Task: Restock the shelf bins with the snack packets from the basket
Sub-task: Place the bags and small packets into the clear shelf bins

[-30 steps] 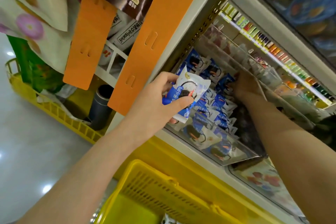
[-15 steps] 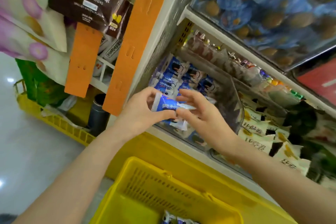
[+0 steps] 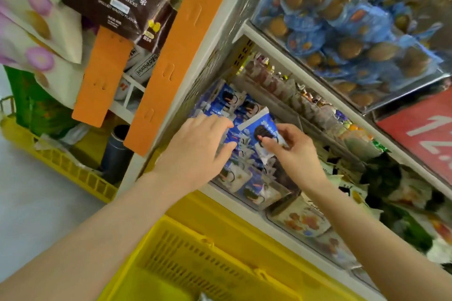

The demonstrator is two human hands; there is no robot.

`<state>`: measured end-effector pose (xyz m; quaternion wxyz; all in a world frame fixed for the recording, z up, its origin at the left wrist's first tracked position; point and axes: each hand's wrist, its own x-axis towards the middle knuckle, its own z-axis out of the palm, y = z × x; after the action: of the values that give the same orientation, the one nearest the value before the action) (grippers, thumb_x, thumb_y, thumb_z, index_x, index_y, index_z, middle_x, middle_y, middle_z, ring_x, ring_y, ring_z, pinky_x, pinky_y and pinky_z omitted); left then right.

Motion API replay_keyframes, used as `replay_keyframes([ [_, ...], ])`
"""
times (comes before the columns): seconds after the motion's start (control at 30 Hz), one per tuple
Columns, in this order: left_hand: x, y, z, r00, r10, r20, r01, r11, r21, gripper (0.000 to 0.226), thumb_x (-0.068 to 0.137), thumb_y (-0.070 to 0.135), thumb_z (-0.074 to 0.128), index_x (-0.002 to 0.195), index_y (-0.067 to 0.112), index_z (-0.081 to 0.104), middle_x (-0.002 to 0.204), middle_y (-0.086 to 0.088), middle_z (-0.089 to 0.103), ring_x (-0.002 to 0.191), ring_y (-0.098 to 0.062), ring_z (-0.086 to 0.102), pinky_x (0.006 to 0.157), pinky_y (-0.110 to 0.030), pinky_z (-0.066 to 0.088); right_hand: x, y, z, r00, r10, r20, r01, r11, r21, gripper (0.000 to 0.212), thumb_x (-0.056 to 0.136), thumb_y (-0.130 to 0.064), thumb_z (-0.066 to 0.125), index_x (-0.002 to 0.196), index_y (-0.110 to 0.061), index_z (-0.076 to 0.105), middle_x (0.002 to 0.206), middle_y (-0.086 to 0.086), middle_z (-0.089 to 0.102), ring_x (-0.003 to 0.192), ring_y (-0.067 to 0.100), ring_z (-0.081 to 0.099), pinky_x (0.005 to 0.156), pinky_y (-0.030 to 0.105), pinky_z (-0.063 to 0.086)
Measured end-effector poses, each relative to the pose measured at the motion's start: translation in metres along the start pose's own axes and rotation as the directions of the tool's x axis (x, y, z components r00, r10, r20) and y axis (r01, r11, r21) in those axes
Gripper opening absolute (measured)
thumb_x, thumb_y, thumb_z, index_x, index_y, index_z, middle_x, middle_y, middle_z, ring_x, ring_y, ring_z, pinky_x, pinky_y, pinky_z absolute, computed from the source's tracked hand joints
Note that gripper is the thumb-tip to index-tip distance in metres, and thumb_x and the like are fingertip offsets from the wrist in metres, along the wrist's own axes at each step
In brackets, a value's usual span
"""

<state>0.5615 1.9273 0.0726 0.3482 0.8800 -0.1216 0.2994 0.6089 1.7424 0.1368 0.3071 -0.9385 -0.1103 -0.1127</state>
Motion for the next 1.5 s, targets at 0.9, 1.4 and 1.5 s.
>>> replay_keyframes([
  [0.9, 0.012, -0.045, 0.012, 0.972, 0.134, 0.192, -0.157, 0.981, 0.11, 0.028, 0.097, 0.033, 0.037, 0.097, 0.019, 0.061, 0.092, 0.006, 0.065, 0.087, -0.013, 0.056, 0.087, -0.028, 0.035, 0.194, 0.029, 0.109, 0.996, 0.007, 0.092, 0.015, 0.971, -0.237, 0.045, 0.088, -0.025, 0.063, 0.129, -0.012, 0.05, 0.134, 0.007, 0.053, 0.119, 0.026, 0.052, 0.1, 0.041, 0.044],
  [1.4, -0.003, -0.027, 0.008, 0.98, 0.056, 0.192, -0.096, 0.974, 0.204, 0.027, 0.098, 0.023, 0.037, 0.118, 0.016, 0.053, 0.114, 0.0, 0.055, 0.109, -0.019, 0.044, 0.097, -0.027, 0.025, 0.019, -0.001, 0.052, 0.97, -0.204, 0.135, 0.212, 0.976, -0.052, 0.036, 0.098, -0.03, 0.042, 0.132, -0.019, 0.047, 0.128, -0.002, 0.054, 0.107, 0.005, 0.05, 0.087, 0.021, 0.039],
  [1.5, -0.014, -0.022, 0.006, 0.981, 0.039, 0.192, -0.08, 0.974, 0.21, 0.034, 0.097, 0.023, 0.04, 0.129, 0.014, 0.047, 0.128, -0.003, 0.049, 0.122, -0.019, 0.039, 0.106, -0.029, 0.024, -0.031, 0.016, 0.038, 0.947, -0.226, 0.228, 0.265, 0.952, -0.157, 0.043, 0.098, -0.034, 0.038, 0.139, -0.021, 0.04, 0.139, -0.002, 0.047, 0.122, 0.009, 0.046, 0.098, 0.019, 0.036],
])
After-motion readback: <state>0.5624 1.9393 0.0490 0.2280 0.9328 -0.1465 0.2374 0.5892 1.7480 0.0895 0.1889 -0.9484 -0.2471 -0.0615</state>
